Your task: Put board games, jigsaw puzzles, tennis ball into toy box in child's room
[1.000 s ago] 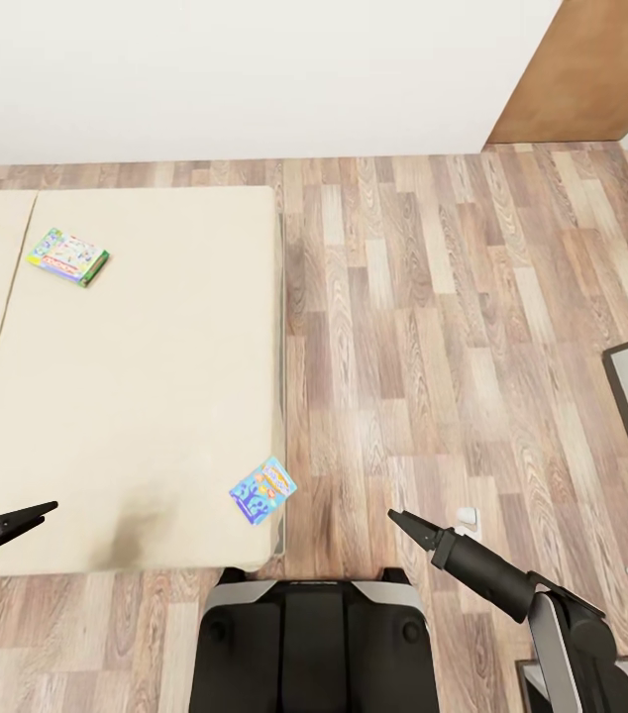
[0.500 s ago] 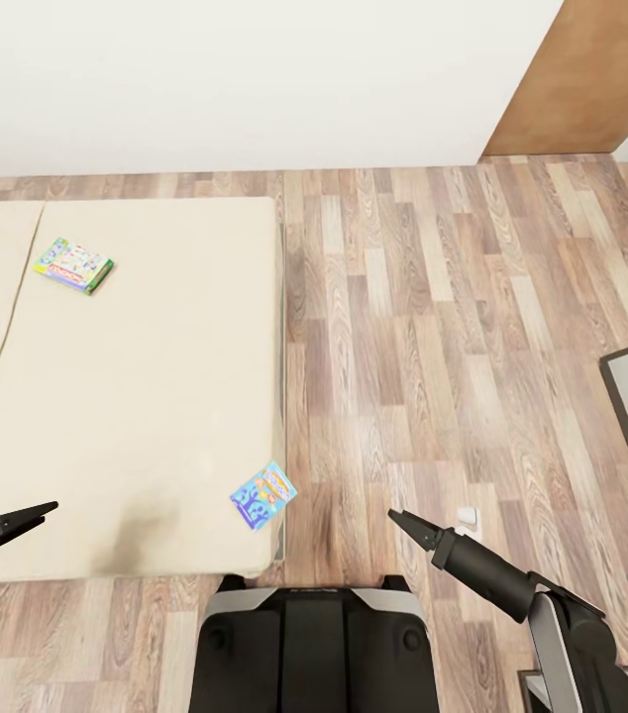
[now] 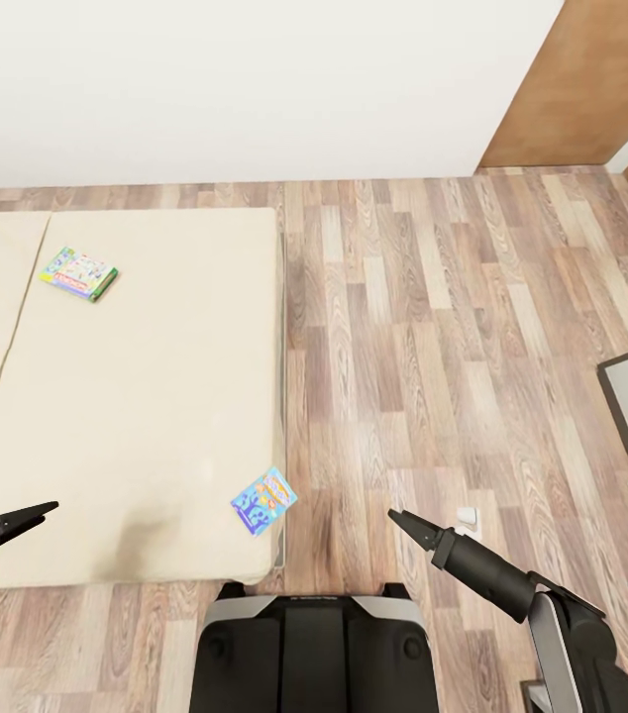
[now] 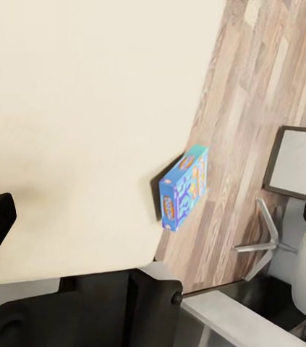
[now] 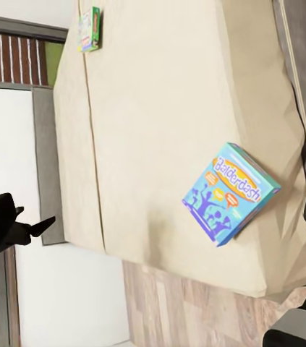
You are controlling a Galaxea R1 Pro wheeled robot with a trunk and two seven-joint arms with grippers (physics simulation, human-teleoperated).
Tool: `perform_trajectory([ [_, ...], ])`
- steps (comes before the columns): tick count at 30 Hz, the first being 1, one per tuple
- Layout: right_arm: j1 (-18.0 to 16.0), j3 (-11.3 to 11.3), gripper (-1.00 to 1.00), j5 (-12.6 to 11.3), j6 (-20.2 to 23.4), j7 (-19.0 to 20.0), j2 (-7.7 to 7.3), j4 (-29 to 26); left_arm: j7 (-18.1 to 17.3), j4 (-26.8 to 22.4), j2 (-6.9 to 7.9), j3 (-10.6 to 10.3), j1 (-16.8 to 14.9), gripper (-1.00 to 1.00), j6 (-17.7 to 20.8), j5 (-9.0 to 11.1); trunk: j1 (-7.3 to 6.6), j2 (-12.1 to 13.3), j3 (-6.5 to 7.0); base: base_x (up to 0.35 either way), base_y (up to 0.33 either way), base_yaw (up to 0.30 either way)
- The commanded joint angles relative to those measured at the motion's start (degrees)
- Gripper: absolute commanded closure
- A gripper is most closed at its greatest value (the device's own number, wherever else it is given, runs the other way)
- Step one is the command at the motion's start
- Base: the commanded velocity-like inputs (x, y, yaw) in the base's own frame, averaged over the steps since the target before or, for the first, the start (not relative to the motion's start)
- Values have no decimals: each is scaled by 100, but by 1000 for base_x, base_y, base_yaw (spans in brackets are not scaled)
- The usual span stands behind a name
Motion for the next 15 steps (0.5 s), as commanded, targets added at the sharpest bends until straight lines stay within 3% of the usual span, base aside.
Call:
perform_trajectory([
  [1, -3, -10, -100, -14, 35, 13, 5, -1, -51, -6, -2, 12, -6, -100, 60, -61, 4, -8, 4, 0, 0, 0],
  [15, -3, -10, -100, -14, 30, 15, 5, 1, -51, -17, -2, 10, -5, -100, 60, -58, 4, -8, 137, 0, 0, 0],
])
